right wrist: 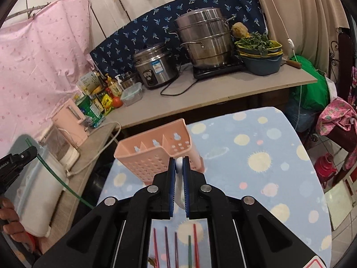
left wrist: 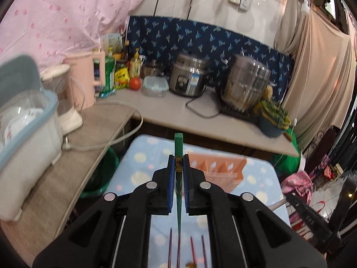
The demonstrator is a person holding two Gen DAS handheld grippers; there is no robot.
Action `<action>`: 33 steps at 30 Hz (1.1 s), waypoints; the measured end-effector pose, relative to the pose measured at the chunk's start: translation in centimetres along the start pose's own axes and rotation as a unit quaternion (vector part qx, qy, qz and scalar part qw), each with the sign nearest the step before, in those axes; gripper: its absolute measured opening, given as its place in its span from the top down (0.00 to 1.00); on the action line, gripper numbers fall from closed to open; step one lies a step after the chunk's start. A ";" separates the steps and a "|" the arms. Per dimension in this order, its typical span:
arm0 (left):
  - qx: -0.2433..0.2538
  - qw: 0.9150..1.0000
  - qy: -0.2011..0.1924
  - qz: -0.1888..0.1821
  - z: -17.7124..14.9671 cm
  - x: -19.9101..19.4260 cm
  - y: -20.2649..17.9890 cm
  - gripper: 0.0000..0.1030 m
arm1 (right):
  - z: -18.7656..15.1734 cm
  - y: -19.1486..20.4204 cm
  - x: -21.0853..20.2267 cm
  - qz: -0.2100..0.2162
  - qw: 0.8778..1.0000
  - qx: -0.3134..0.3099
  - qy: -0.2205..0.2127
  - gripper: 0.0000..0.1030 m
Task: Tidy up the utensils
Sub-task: 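Lift the green chopstick with the left tool while the right tool carries the white spoon to the pink basket, then open the left tool over the pink basket while the right tool releases the white spoon into it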
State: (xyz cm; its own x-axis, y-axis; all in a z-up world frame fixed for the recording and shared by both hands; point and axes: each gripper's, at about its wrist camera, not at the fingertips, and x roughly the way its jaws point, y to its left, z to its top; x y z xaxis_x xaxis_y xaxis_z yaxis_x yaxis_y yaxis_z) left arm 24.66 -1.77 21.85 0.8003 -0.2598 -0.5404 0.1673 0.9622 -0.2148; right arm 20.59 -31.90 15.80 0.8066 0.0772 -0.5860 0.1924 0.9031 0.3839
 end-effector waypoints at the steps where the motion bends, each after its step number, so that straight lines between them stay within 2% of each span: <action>1: 0.002 1.000 -0.012 -0.001 1.2 0.2 -0.5 0.94 | 0.7 0.2 0.5 0.005 1.000 0.001 -0.005 0.94; 6: -0.004 0.998 -0.053 -0.018 5.7 1.3 -2.1 0.94 | 4.3 1.0 4.3 0.026 0.999 0.008 -0.026 0.94; 10: -0.006 0.998 -0.062 -0.029 7.3 3.5 -3.0 0.93 | 5.8 1.2 7.6 0.032 0.999 0.010 -0.028 0.94; 14: 0.002 0.998 -0.052 -0.019 7.2 6.7 -3.5 0.93 | 5.6 0.5 10.8 0.030 0.999 0.014 -0.011 0.94; 21: 0.008 1.000 -0.010 -0.008 4.9 11.8 -2.8 0.93 | 3.2 -1.6 15.1 0.007 0.999 0.021 0.025 0.93; 25: 0.009 1.000 0.013 -0.007 3.5 14.1 -2.3 0.93 | 2.5 -2.2 15.9 0.000 0.999 0.022 0.034 0.92; 26: 0.008 1.000 0.019 -0.008 3.2 14.5 -2.2 0.93 | 2.5 -2.3 15.8 -0.002 0.999 0.025 0.033 0.88; 28: 0.002 1.000 0.028 -0.011 2.7 15.1 -1.9 0.92 | 2.5 -2.5 15.2 -0.004 0.999 0.029 0.027 0.87; 30: -0.002 0.999 0.031 -0.008 2.2 15.2 -1.7 0.84 | 2.5 -2.4 14.3 -0.004 0.999 0.032 0.023 0.81; 32: -0.004 1.000 0.028 -0.004 1.8 14.8 -1.6 0.69 | 2.4 -2.2 13.0 -0.006 0.999 0.028 0.015 0.77; 33: -0.004 1.000 0.025 -0.001 1.7 14.4 -1.6 0.66 | 2.4 -2.1 12.4 -0.008 1.000 0.025 0.012 0.75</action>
State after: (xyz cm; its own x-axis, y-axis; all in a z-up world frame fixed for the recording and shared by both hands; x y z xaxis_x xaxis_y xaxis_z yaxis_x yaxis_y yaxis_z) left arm 36.86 -6.86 15.80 0.7706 -0.2648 -0.5796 0.1633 0.9612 -0.2221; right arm 31.54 -33.82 9.42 0.7896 0.0743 -0.6091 0.2324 0.8825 0.4089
